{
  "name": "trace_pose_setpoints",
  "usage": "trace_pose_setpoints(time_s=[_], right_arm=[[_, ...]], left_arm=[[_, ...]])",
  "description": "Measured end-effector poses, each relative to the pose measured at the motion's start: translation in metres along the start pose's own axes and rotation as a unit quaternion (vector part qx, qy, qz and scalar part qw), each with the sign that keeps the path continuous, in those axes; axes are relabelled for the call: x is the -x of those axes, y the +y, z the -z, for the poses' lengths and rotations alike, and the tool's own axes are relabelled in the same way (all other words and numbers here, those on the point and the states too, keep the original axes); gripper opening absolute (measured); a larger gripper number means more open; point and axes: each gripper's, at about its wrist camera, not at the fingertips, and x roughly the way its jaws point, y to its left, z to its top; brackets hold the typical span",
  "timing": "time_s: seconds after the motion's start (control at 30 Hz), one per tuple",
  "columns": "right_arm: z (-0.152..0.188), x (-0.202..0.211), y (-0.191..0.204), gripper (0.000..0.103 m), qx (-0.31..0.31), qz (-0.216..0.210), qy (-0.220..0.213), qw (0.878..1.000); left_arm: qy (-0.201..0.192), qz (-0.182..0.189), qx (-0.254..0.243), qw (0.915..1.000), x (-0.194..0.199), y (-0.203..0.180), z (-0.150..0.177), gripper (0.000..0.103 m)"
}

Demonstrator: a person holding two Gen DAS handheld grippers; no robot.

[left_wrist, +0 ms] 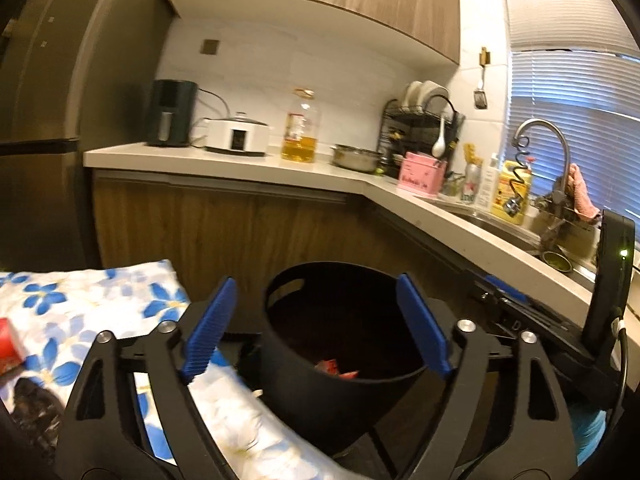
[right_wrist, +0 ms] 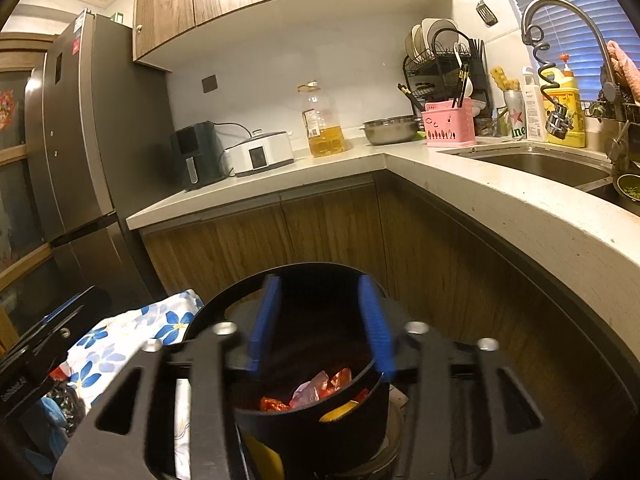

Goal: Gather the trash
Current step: 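Open both tools to drop the red bag and cup into the bin, then move both tools back over the black bags on the table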

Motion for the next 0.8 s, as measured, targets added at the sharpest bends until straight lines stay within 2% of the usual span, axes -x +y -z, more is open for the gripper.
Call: trace_pose_setpoints(time_s=[0.13, 0.23, 0.5, 0.8], right_arm=[[0.005, 0.016, 0.01, 0.069, 0.008, -0.005, -0.006, 1.0], [0.01, 0.027, 0.021, 0.073, 0.012, -0.018, -0.006, 1.0], [0.02, 0.052, 0.054, 0.075, 0.027, -0.05, -0.011, 0.998], [0.038, 0.065, 0.094, 0.075, 0.036, -0.088, 0.001, 0.995]], left_arm=[[-0.009, -0.043, 0.015, 0.9989, 0.027, 0.012, 0.01, 0.096], [-0.012, -0.076, 0.019, 0.9969, 0.048, 0.021, 0.018, 0.097], [-0.017, -0.147, 0.027, 0.9886, 0.097, 0.046, 0.031, 0.097], [-0.029, -0.235, 0.024, 0.9713, 0.157, 0.084, 0.051, 0.097]])
